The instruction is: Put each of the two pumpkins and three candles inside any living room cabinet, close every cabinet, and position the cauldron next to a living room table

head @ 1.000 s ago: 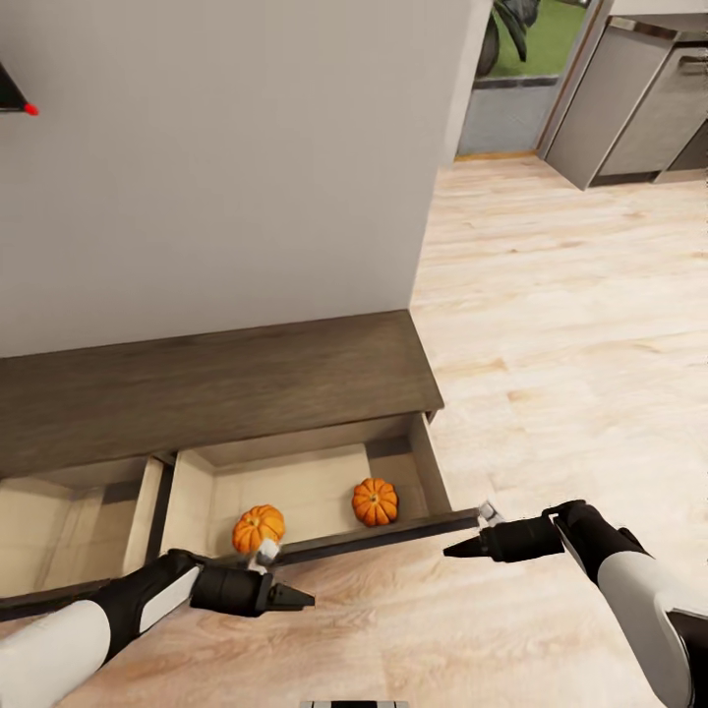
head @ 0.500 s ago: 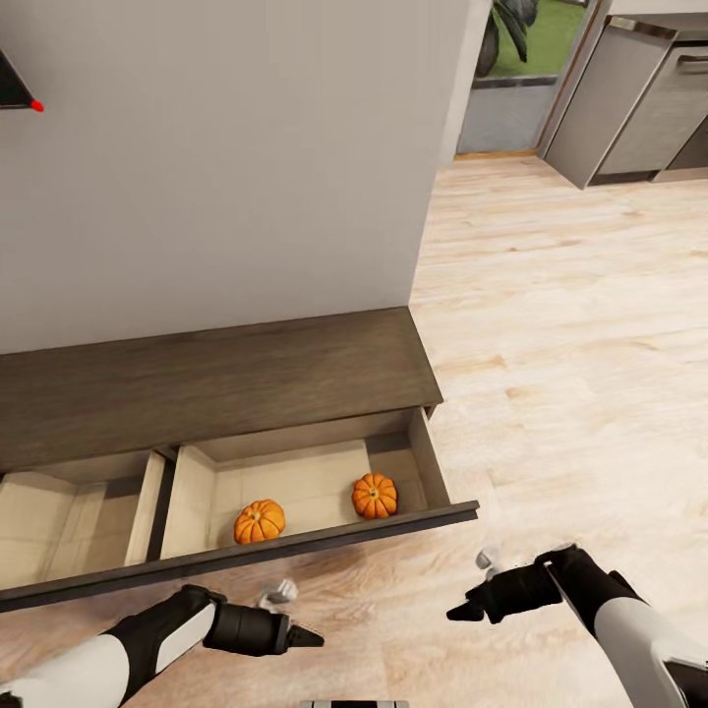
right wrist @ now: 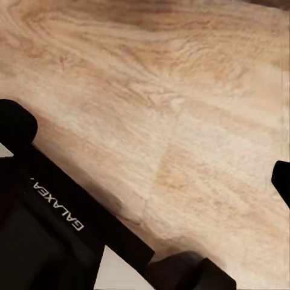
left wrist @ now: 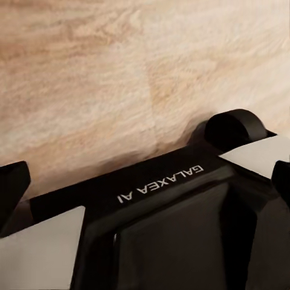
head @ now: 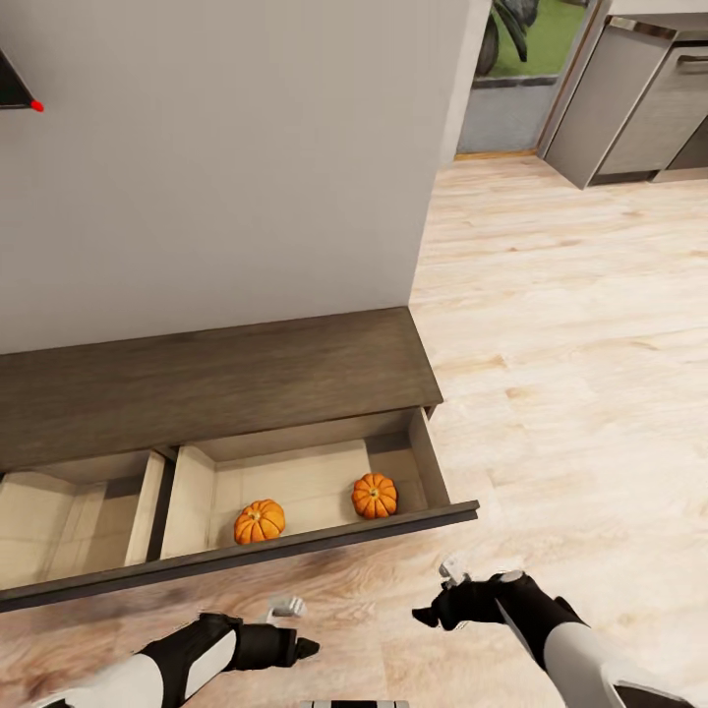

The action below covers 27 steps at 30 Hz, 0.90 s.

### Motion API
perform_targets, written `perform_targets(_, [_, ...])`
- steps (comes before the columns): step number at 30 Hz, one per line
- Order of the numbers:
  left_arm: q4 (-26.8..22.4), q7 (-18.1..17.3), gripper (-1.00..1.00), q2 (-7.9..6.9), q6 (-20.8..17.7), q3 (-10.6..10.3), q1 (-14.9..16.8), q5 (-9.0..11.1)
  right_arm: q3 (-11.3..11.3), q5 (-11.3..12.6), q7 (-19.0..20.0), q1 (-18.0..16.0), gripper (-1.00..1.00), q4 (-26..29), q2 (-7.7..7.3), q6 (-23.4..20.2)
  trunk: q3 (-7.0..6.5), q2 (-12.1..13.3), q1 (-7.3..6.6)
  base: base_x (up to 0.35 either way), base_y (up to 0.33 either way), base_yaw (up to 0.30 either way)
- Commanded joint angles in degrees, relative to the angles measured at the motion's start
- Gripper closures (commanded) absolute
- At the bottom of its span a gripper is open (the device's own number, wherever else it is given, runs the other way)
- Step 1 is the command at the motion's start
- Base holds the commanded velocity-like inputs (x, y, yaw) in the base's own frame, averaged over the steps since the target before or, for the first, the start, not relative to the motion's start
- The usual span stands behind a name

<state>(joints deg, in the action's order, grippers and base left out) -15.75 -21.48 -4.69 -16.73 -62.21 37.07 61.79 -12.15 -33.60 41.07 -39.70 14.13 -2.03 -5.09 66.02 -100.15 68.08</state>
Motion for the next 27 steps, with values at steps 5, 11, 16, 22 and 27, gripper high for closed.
perform_targets(5, [7.2,11.0,-1.0,5.52,11.8,0.2,-1.8,0.6,0.0,-0.1,-21.0,0.5,-1.0,-6.6,4.91,9.1,0.0,0.0,0.0,0.0,0.0,0.0])
perform_targets(11, [12.2,13.0,-1.0,8.59,20.3,0.5,-3.8,2.8,0.0,-0.2,-35.4,0.8,-1.0,-12.8,7.43,18.5,0.0,0.0,0.0,0.0,0.0,0.0])
perform_targets(16, [13.9,16.5,-1.0,8.81,26.0,0.5,-5.3,9.1,0.0,-0.2,-38.6,1.8,-1.0,-14.1,8.22,21.6,0.0,0.0,0.0,0.0,0.0,0.0])
perform_targets(22, [14.4,23.4,-1.0,8.84,32.3,0.5,-5.7,11.5,0.0,-0.2,-39.6,2.4,-1.0,-14.2,9.42,25.4,-0.01,0.0,0.0,0.0,0.0,0.0])
perform_targets(27, [14.4,23.9,-1.0,8.82,33.5,0.5,-5.9,11.7,0.0,-0.2,-40.0,3.3,-1.0,-14.2,9.53,28.3,-0.24,0.0,0.0,0.0,0.0,0.112])
